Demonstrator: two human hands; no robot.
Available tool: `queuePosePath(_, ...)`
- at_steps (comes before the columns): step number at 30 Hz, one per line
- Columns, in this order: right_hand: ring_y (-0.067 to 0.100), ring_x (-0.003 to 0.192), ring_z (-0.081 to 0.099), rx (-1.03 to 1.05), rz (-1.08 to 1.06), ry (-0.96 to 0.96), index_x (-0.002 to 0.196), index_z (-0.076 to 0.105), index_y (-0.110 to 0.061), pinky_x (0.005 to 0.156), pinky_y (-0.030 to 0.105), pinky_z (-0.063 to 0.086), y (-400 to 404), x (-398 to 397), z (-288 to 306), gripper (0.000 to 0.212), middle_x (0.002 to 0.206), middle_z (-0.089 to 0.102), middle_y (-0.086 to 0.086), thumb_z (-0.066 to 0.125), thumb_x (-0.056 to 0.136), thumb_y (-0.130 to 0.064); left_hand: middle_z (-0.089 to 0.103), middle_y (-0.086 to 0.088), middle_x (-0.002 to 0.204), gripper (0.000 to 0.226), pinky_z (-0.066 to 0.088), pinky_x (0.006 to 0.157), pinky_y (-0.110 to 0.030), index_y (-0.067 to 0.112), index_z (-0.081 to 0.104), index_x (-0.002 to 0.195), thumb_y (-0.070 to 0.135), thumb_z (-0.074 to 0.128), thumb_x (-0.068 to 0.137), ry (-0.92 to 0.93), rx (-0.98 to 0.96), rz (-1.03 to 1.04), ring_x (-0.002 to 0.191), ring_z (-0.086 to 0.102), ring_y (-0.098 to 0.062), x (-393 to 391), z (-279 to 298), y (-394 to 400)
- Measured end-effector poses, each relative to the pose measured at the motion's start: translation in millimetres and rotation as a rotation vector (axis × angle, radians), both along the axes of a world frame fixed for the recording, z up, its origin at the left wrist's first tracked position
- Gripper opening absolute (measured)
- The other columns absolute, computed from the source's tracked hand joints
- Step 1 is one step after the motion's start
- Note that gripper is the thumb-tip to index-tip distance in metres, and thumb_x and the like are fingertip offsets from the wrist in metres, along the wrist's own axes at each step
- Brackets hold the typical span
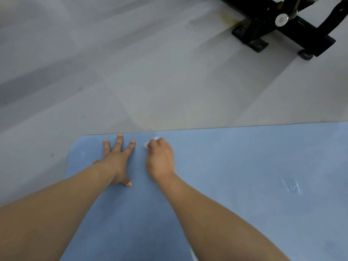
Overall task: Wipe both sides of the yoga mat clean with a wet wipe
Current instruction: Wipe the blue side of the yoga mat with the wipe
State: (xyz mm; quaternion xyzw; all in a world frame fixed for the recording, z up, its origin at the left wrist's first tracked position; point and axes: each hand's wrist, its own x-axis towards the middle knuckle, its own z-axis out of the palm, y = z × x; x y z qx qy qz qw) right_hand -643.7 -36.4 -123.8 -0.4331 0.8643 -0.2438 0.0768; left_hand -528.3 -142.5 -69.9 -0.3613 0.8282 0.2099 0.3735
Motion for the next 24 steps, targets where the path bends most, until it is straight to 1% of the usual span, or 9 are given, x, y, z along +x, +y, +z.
queuePosePath(3, 0.036, 0.079, 0.054, 0.076, 0.206, -0.006, 0.099, 0.063, -0.008, 0.069, 0.040, 0.041, -3, 16, 9, 0.025, 0.094, 0.056, 0.016, 0.054, 0.077, -0.001, -0.047, 0.007, 0.152, 0.146, 0.032, 0.111, -0.067, 0.044, -0.026, 0.151, 0.049, 0.091, 0.064, 0.002, -0.002, -0.002, 0.145, -0.034, -0.041, 1, -2, -1)
queuePosePath(5, 0.037, 0.074, 0.056, 0.033, 0.211, 0.044, 0.093, 0.062, -0.007, 0.064, 0.039, 0.044, 8, -9, 10, 0.015, 0.087, 0.057, 0.017, 0.051, 0.082, -0.006, -0.048, 0.006, 0.152, 0.145, 0.031, 0.111, -0.067, 0.045, -0.026, 0.151, 0.049, 0.091, 0.064, 0.004, -0.007, -0.003, 0.145, -0.033, -0.041, 1, -2, -1)
queuePosePath(8, 0.038, 0.077, 0.057, 0.084, -0.033, 0.077, 0.089, 0.062, -0.005, 0.067, 0.043, 0.047, 45, -82, 3, 0.019, 0.084, 0.058, 0.020, 0.049, 0.092, -0.019, -0.047, 0.006, 0.152, 0.145, 0.031, 0.112, -0.067, 0.044, -0.026, 0.151, 0.048, 0.090, 0.065, 0.005, -0.007, -0.001, 0.145, -0.034, -0.041, 1, -2, -1)
queuePosePath(11, 0.041, 0.075, 0.057, 0.141, -0.202, 0.161, 0.093, 0.065, -0.004, 0.068, 0.041, 0.048, 102, -151, 3, 0.020, 0.088, 0.055, 0.021, 0.056, 0.075, -0.006, -0.047, 0.005, 0.153, 0.145, 0.031, 0.112, -0.066, 0.044, -0.027, 0.151, 0.050, 0.090, 0.065, 0.005, -0.008, -0.012, 0.145, -0.033, -0.042, 1, -3, -1)
queuePosePath(14, 0.040, 0.078, 0.056, 0.219, -0.315, 0.132, 0.097, 0.062, -0.006, 0.072, 0.041, 0.049, 127, -173, 6, 0.024, 0.096, 0.054, 0.018, 0.056, 0.075, 0.003, -0.046, 0.006, 0.153, 0.146, 0.031, 0.112, -0.066, 0.044, -0.027, 0.151, 0.049, 0.091, 0.064, 0.008, -0.007, -0.010, 0.145, -0.033, -0.042, 1, -3, -1)
queuePosePath(16, 0.039, 0.074, 0.057, 0.133, -0.339, 0.125, 0.094, 0.062, -0.004, 0.068, 0.040, 0.049, 117, -159, 3, 0.019, 0.092, 0.054, 0.020, 0.051, 0.078, -0.002, -0.047, 0.006, 0.153, 0.146, 0.031, 0.112, -0.066, 0.044, -0.027, 0.150, 0.049, 0.091, 0.065, 0.005, -0.004, -0.006, 0.145, -0.033, -0.042, 1, -3, -1)
queuePosePath(18, 0.038, 0.070, 0.057, 0.036, -0.264, 0.130, 0.089, 0.063, -0.002, 0.064, 0.040, 0.048, 96, -128, -2, 0.021, 0.084, 0.056, 0.021, 0.046, 0.082, -0.011, -0.047, 0.006, 0.152, 0.146, 0.030, 0.112, -0.066, 0.045, -0.028, 0.150, 0.050, 0.090, 0.064, 0.002, -0.009, -0.010, 0.145, -0.033, -0.042, 1, -4, -1)
queuePosePath(21, 0.037, 0.068, 0.056, 0.025, -0.149, 0.110, 0.089, 0.063, -0.005, 0.061, 0.039, 0.045, 62, -63, -5, 0.012, 0.082, 0.057, 0.019, 0.059, 0.077, -0.004, -0.047, 0.007, 0.153, 0.147, 0.029, 0.113, -0.066, 0.046, -0.027, 0.150, 0.051, 0.091, 0.063, 0.006, -0.014, -0.011, 0.145, -0.033, -0.042, 2, -4, -2)
queuePosePath(24, 0.035, 0.070, 0.054, 0.014, -0.036, 0.055, 0.090, 0.062, -0.008, 0.062, 0.037, 0.044, 36, -1, -3, 0.019, 0.085, 0.057, 0.017, 0.063, 0.072, 0.000, -0.046, 0.006, 0.154, 0.147, 0.029, 0.114, -0.065, 0.045, -0.027, 0.150, 0.051, 0.091, 0.062, 0.006, -0.018, -0.014, 0.145, -0.033, -0.043, 2, -4, -2)
